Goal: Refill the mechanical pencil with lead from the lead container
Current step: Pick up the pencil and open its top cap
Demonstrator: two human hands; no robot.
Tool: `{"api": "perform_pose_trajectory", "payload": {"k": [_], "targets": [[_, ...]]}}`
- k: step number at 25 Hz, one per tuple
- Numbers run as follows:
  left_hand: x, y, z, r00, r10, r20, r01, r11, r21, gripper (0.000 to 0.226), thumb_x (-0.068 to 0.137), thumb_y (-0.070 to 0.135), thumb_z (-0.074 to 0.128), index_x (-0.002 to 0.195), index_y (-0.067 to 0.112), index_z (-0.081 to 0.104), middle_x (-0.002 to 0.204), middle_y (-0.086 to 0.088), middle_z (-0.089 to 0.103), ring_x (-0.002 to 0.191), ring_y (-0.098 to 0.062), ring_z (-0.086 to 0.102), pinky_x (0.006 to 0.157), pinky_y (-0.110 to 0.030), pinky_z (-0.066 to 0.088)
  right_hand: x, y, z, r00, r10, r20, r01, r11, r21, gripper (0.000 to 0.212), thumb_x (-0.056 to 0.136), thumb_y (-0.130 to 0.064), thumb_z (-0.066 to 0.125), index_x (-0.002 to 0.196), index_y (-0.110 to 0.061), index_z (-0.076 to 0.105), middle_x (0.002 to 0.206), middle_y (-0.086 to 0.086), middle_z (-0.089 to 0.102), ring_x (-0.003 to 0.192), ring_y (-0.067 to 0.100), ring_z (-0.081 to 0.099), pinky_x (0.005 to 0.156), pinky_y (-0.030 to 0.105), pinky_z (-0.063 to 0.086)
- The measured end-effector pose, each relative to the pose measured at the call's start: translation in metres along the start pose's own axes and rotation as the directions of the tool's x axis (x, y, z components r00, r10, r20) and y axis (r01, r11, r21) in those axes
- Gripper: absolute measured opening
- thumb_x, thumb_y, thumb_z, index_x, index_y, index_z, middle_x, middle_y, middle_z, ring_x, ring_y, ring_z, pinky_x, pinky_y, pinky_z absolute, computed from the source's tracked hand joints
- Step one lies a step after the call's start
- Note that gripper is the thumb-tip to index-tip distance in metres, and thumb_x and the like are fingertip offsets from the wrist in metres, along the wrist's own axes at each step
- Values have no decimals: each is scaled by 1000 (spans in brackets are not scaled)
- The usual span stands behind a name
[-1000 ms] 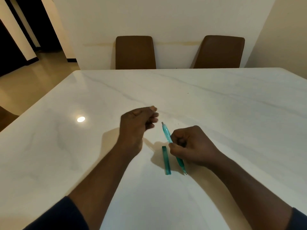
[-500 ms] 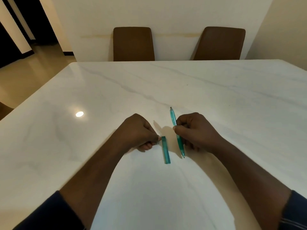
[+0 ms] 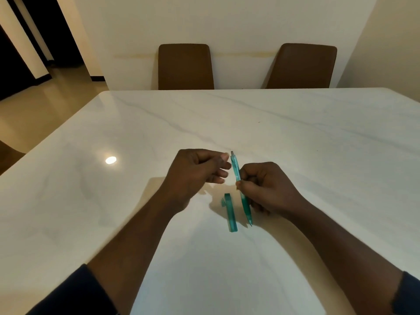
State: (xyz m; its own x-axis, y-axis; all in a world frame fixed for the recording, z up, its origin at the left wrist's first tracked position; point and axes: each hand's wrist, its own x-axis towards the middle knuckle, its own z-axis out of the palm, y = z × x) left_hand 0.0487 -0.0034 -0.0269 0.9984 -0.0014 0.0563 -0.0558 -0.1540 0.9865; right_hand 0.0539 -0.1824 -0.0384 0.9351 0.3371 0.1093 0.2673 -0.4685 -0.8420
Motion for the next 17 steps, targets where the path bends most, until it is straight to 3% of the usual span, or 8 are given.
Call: {"api": "perform_pose_trajectory", "payload": {"k": [5,11,13,17], "targets": [[1,-1,1,1000,20,-7,-21,994,-109,13,87,15,67,90,6,76,74,-13,72,67,-20,69,63,-29,59,-2,2,1,993,-104,55,106,994,-33,15,85,-8,64,71,-3,68,56,20,63,36,16,54,39,22,45],[4,5,-1,977,-96,-189,39,958,-283,13,87,10,63,78,10,73,68,-4,74,61,-13,69,58,-22,58,-2,3,0,982,-162,93,171,981,-88,15,80,-13,67,66,-11,68,47,6,53,40,11,47,43,22,38],[6,6,-12,982,-110,-154,84,982,-169,11,87,8,63,82,7,74,72,-8,73,62,-15,67,56,-21,56,-2,4,-2,993,-115,33,116,992,-38,15,83,-10,67,68,-7,68,48,10,57,38,14,50,41,24,42],[-1,7,-18,944,-328,42,313,927,208,10,83,0,65,86,-4,74,73,-19,71,51,-15,65,49,-19,54,3,5,-6,991,63,-118,-60,998,28,23,85,-11,63,62,-11,64,40,1,55,32,14,51,36,27,44]]}}
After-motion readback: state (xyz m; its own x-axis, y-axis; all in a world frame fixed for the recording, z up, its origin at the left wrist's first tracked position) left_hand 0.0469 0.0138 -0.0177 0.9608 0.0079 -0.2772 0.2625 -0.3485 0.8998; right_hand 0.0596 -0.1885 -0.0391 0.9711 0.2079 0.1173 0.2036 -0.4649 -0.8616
